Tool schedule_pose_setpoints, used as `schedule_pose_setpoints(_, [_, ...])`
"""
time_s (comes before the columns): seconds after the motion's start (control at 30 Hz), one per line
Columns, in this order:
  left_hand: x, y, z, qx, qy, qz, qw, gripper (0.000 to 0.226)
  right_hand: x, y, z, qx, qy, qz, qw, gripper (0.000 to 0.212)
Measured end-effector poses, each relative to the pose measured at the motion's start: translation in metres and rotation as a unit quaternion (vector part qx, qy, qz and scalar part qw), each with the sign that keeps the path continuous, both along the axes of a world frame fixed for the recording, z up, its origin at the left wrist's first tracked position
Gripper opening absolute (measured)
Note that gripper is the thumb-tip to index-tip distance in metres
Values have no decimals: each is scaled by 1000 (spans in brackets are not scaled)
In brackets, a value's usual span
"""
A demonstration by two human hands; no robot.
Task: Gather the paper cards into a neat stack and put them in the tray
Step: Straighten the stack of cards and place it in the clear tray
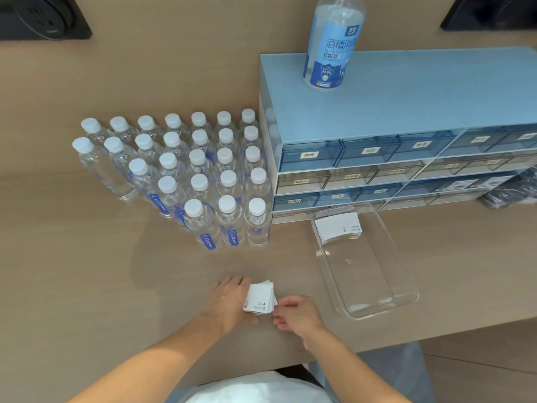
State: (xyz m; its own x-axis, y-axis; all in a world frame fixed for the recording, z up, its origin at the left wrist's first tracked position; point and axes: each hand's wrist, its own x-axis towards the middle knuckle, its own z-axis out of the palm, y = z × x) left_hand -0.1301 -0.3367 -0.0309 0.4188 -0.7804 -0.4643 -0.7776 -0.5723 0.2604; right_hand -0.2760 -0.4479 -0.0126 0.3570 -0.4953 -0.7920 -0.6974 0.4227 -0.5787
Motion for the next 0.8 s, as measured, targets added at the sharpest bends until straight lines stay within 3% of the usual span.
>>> schedule_pose_setpoints(0.3, [-2,6,6,-23,-8,-30,999,68,-5,-9,-5,-16,27,77,997,10])
schedule_pose_setpoints(0.53, [1,6,16,-40,32,40,998,64,-13,-4,-14,-22,49,122,991,12])
schedule_pose_setpoints(0.8, [9,10,24,-43,28,113,992,53,-15,-6,-16,-13,39,89,995,13])
